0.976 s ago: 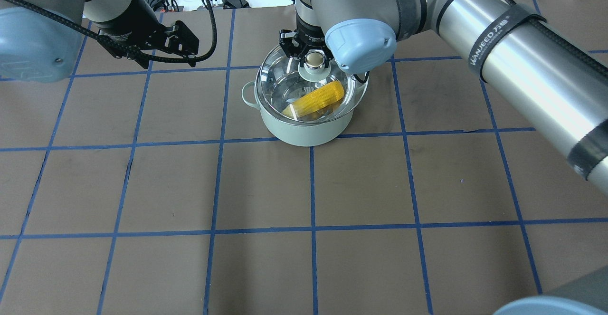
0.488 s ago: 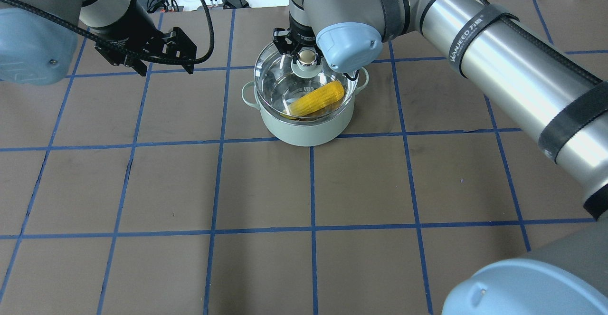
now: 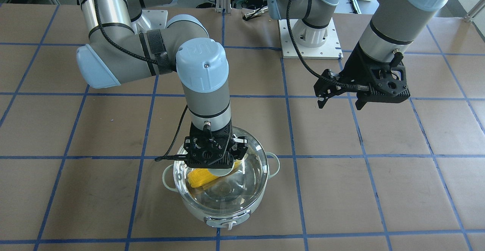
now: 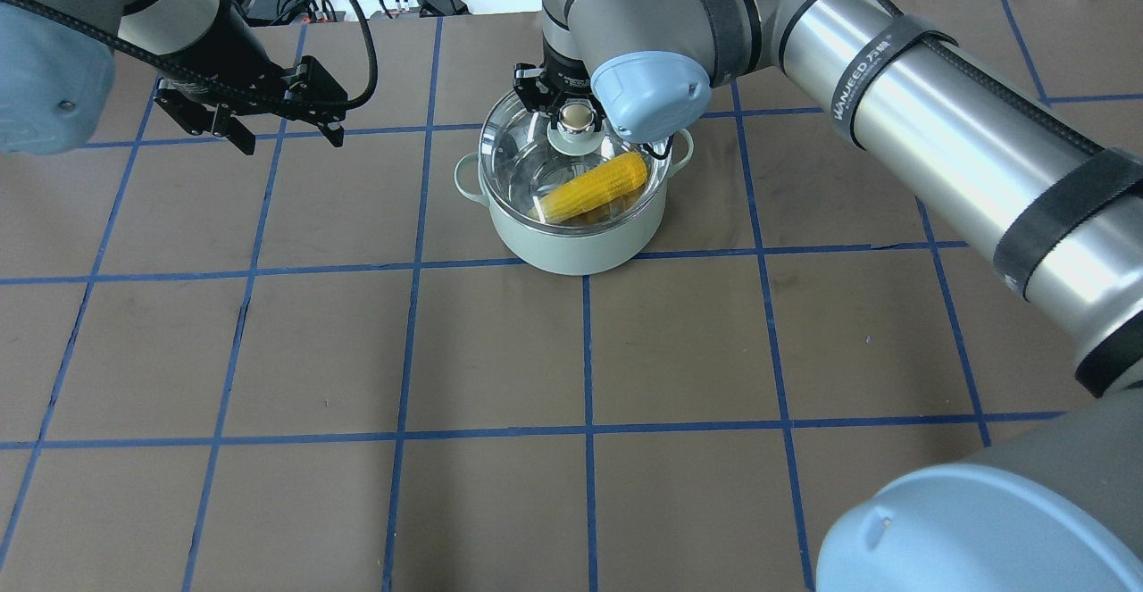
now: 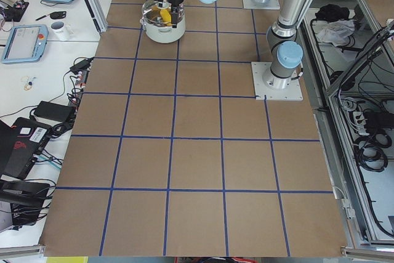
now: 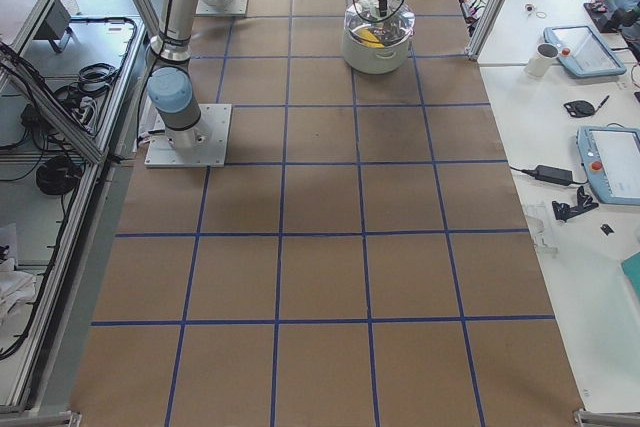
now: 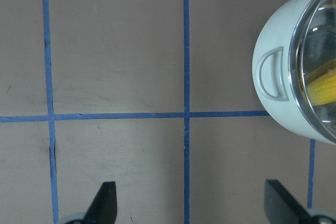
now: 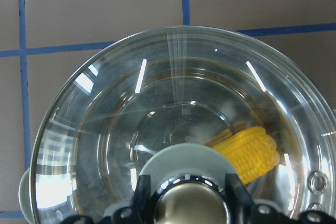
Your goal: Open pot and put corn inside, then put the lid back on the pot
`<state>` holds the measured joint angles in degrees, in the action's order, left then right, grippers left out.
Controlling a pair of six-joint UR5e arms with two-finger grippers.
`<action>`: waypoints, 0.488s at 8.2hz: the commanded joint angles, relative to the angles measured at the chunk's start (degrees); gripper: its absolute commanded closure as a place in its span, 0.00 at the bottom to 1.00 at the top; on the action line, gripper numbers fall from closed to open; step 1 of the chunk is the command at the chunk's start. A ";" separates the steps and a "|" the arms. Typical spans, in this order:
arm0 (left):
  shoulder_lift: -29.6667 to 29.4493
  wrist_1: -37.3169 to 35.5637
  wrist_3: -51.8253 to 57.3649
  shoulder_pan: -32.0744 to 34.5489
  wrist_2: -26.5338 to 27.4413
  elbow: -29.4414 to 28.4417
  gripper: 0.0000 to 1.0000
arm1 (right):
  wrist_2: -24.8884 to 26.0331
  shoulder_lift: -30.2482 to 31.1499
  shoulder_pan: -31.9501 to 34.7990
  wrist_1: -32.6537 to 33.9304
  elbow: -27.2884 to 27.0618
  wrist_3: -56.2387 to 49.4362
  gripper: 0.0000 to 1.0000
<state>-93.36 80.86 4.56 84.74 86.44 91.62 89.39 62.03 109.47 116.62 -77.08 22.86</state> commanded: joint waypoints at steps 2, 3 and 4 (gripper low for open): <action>0.02 0.52 -0.16 -0.71 -0.30 -0.13 0.00 | 0.00 -0.15 0.04 0.01 -0.35 -0.45 0.84; 0.02 0.52 -0.25 -0.71 -0.65 -0.04 0.00 | 0.00 -0.32 0.04 0.09 -0.44 -0.19 0.84; 0.28 0.70 -0.17 -0.54 -0.74 -0.04 0.00 | 0.00 -0.33 0.04 0.09 -0.53 -1.23 0.84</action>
<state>-93.37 81.32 4.37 84.06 86.00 91.50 89.38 61.82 109.51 116.69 -77.44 22.56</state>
